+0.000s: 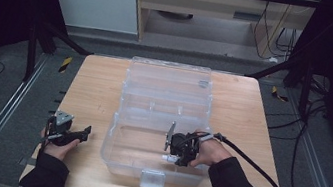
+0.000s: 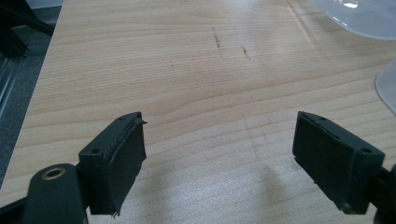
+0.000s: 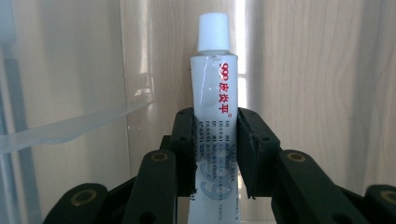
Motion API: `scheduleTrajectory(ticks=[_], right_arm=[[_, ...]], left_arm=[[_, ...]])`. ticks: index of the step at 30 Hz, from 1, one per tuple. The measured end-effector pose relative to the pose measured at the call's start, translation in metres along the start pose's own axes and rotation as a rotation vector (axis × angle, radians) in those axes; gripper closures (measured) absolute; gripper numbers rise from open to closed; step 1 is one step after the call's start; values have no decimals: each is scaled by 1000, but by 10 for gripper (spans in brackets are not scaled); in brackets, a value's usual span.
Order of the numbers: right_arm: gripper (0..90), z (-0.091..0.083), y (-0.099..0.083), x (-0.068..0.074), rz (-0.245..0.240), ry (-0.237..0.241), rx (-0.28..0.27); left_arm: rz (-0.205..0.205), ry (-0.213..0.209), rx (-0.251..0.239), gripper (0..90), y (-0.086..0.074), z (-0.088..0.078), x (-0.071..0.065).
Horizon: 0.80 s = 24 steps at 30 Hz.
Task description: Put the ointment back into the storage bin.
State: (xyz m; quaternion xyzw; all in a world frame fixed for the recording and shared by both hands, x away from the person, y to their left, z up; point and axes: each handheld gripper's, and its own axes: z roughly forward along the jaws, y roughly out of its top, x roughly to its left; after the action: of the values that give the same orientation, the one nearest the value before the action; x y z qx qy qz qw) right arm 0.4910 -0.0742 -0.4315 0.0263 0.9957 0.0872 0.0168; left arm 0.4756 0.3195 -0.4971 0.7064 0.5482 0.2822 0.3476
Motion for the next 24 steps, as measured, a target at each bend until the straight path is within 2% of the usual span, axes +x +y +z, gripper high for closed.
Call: scheduleTrajectory(ticks=[1,2,3,5,9,10,16,21,24], right_arm=[[694,2,-1,-1,-16,0,-5],[694,3,0,0,-4,-4,-2],[694,4,-1,-1,-15,-5,-4],[694,7,-1,0,1,2,3],[694,12,-1,-2,-8,3,2],[693,13,-1,-1,9,2,8],[692,18,-1,-2,-15,-1,18],[690,19,0,-1,12,-1,36],[690,19,0,-1,10,0,48]], left_arm=[[0,0,1,165,0,0,0],[1,-1,1,165,0,0,0],[0,0,0,165,0,0,0],[0,0,0,165,0,0,0],[1,0,0,165,0,0,0],[1,0,1,165,0,0,0],[1,0,1,165,0,0,0],[1,0,1,165,0,0,0],[1,-1,1,166,0,0,0]])
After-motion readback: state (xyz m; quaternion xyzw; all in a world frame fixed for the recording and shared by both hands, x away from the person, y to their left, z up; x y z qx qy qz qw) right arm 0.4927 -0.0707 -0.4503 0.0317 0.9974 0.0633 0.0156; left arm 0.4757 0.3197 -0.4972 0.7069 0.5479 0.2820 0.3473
